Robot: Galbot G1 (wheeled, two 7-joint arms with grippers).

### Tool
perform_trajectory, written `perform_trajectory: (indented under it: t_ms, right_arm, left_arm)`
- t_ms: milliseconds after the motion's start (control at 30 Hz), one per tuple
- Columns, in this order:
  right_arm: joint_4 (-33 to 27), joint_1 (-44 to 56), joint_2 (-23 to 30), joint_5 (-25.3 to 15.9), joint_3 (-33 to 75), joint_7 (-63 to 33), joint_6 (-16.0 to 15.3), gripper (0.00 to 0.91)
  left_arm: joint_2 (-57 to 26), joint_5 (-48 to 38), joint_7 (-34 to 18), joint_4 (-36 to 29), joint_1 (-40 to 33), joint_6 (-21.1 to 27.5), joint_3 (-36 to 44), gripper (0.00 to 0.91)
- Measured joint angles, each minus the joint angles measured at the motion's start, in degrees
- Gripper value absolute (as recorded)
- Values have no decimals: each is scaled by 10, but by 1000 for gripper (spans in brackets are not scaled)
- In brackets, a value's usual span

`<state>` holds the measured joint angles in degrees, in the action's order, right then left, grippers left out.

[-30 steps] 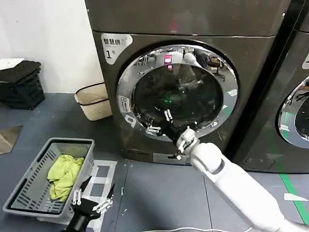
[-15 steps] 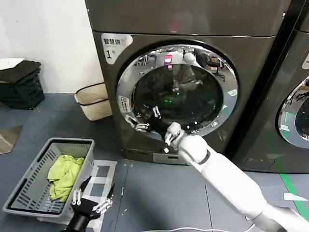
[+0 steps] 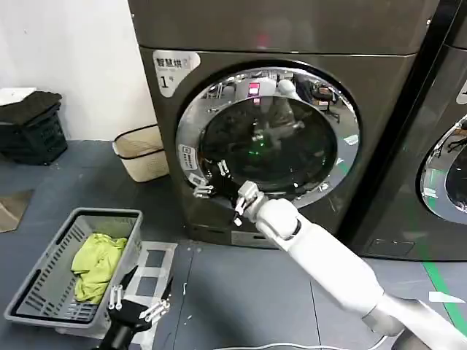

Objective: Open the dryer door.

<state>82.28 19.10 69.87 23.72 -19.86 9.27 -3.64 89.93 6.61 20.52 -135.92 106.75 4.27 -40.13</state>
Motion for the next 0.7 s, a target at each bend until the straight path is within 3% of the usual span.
perform_trajectory:
  t_ms: [700]
  right_arm:
    - [-39,-28,0,5,-14,89,30,907]
  left_arm:
    - [0,0,0,-4,6,-1,0,907]
